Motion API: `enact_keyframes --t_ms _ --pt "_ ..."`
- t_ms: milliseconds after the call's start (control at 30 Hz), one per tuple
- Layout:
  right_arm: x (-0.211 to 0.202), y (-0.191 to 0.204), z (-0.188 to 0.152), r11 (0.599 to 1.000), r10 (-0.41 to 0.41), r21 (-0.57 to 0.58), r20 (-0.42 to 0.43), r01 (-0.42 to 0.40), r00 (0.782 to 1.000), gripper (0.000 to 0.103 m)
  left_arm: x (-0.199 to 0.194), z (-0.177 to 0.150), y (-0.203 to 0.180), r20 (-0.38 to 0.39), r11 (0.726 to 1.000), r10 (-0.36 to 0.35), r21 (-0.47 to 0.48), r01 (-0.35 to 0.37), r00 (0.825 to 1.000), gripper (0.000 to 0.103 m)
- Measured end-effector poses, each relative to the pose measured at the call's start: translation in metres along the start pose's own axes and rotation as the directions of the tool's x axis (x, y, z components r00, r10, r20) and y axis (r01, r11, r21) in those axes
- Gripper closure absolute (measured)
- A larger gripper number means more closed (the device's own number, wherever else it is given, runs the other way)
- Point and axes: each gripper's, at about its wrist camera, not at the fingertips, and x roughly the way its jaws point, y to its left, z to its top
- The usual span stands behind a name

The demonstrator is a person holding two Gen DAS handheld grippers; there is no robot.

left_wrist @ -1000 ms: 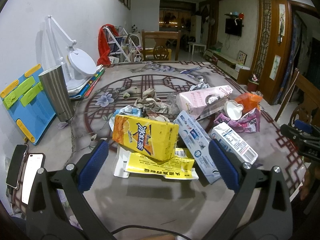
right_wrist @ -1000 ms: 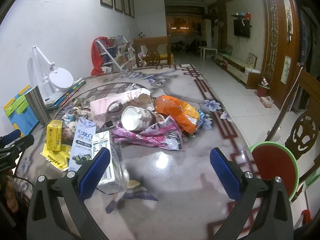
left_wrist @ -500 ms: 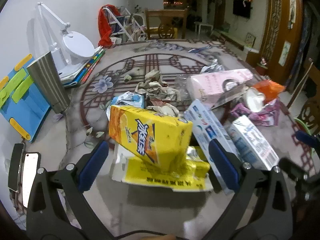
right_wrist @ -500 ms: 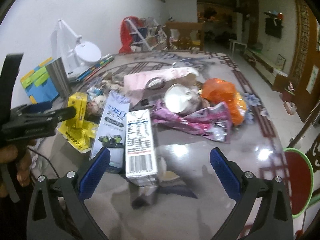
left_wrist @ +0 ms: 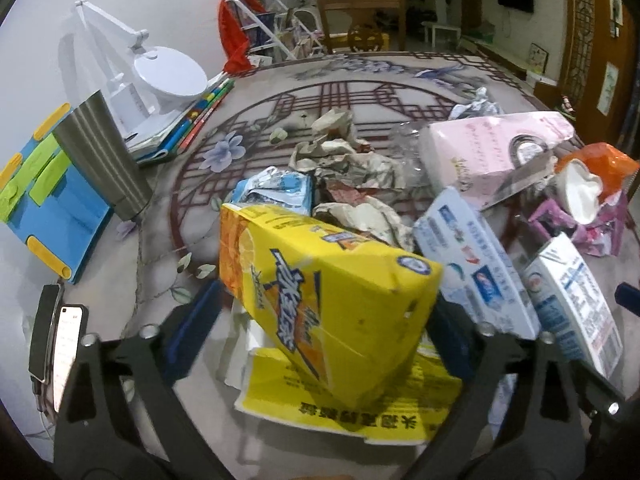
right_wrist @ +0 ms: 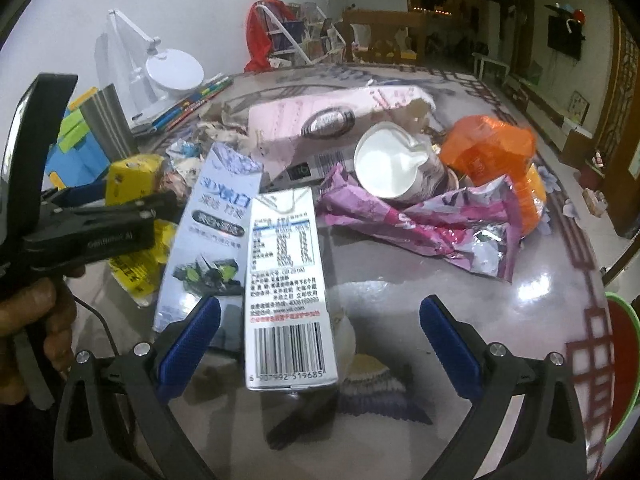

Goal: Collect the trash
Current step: 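Grasp the yellow juice box with the left tool while the right tool grasps the white milk carton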

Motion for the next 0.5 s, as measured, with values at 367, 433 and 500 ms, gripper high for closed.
enact_keyframes --t_ms 367,433,500 --pt "0.018 -0.002 0.0 0.999 0.05 0.003 -0.067 -0.05 0.997 0.062 -0.006 -0.007 0.023 0.029 0.998 0.002 -0.065 0.0 1.0 0.055" --pt "0.017 0.001 -0.001 0.998 0.058 -0.006 -0.068 -0.059 0.996 0.063 -0.009 -0.009 0.031 0.038 0.996 0.004 -0.085 -0.001 0.999 0.059" --pt "0.014 0.005 -0.001 0.998 0.061 -0.018 -0.062 -0.062 0.996 0.064 -0.014 -0.011 0.04 0.045 0.993 -0.01 -0.119 0.015 0.999 0.062"
